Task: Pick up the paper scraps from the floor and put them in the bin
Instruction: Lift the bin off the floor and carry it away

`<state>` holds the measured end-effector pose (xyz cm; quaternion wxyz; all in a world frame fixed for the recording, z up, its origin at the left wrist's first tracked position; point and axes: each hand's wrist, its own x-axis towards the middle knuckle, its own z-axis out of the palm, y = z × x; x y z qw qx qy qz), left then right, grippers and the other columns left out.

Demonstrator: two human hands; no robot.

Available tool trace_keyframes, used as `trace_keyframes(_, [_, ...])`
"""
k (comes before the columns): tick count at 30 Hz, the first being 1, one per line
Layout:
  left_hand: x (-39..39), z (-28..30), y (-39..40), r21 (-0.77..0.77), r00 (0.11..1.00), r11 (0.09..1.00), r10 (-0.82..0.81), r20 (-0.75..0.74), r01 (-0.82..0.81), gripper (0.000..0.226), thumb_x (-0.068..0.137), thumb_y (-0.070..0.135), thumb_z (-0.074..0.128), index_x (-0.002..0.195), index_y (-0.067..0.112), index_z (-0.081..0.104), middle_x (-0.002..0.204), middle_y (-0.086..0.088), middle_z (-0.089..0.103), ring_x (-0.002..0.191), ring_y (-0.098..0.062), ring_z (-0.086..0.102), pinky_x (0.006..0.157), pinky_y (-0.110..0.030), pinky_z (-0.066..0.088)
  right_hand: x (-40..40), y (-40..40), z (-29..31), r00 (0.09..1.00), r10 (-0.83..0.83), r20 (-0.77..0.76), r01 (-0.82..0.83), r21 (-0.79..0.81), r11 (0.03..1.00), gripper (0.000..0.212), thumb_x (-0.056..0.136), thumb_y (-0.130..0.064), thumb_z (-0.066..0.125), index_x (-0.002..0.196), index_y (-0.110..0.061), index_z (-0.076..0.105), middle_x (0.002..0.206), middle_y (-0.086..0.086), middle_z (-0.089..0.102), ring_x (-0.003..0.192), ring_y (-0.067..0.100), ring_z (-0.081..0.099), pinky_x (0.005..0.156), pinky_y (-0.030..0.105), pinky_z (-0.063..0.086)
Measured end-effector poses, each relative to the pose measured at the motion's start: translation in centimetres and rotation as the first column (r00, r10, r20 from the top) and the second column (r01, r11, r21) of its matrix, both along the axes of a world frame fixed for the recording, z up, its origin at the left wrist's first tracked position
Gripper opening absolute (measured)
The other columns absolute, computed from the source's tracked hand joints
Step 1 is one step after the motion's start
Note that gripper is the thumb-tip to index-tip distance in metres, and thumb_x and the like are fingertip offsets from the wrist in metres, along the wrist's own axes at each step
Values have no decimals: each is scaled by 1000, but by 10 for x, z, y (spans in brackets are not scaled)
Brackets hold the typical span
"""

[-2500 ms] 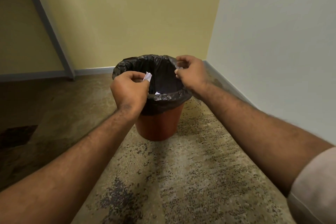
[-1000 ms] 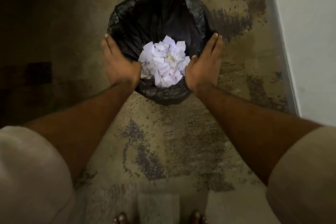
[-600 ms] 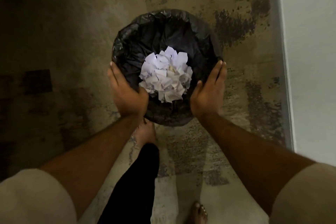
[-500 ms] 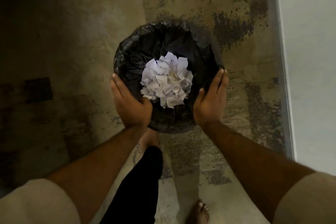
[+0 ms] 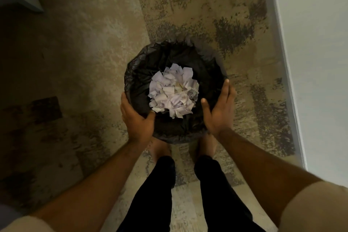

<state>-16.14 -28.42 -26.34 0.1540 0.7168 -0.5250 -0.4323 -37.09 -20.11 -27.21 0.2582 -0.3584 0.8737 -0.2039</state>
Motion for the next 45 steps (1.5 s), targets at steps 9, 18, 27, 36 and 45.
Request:
trace_keyframes(9, [17, 43, -27, 434, 936, 879, 301, -185, -197, 42, 84, -13, 45, 106, 16, 67, 107, -9, 67, 103, -34, 61, 92, -49, 50, -19, -21, 42, 746, -403, 529, 433, 74, 898, 44, 97, -27, 54, 139, -15, 47, 136, 9, 54, 125, 26, 53, 105, 50, 46])
trace_keyframes(18, [27, 183, -30, 448, 930, 890, 231, -286, -83, 47, 91, -17, 43, 129, 5, 59, 126, -10, 64, 115, -26, 60, 95, -37, 49, -33, 7, 176, 680, -404, 612, 484, 39, 874, 32, 99, -10, 46, 129, -9, 58, 124, 11, 64, 112, 26, 62, 95, 41, 52])
trace_keyframes(27, [24, 346, -33, 311, 889, 950, 142, -435, 0, 45, 88, -20, 45, 124, 1, 60, 121, -16, 66, 109, -27, 61, 94, -37, 50, -31, 23, 341, 721, -366, 588, 552, -170, 816, 21, 99, -18, 53, 114, -15, 68, 102, -1, 71, 96, 16, 66, 91, 39, 54])
trace_keyframes(36, [25, 465, -67, 170, 812, 978, 2, -584, 120, 43, 89, -15, 47, 124, 5, 63, 125, -22, 66, 117, -35, 62, 105, -48, 47, -41, 6, 452, 719, -341, 606, 620, -336, 709, 26, 93, -1, 56, 107, -17, 71, 104, 0, 75, 83, 0, 67, 78, 19, 54])
trace_keyframes(45, [17, 520, -95, 101, 761, 977, -80, -643, 188, 43, 91, -12, 47, 121, 11, 66, 118, -15, 72, 114, -32, 66, 101, -42, 50, -52, -20, 514, 698, -338, 631, 650, -360, 670, 29, 91, 0, 54, 103, -15, 75, 96, -3, 76, 89, 16, 70, 83, 31, 54])
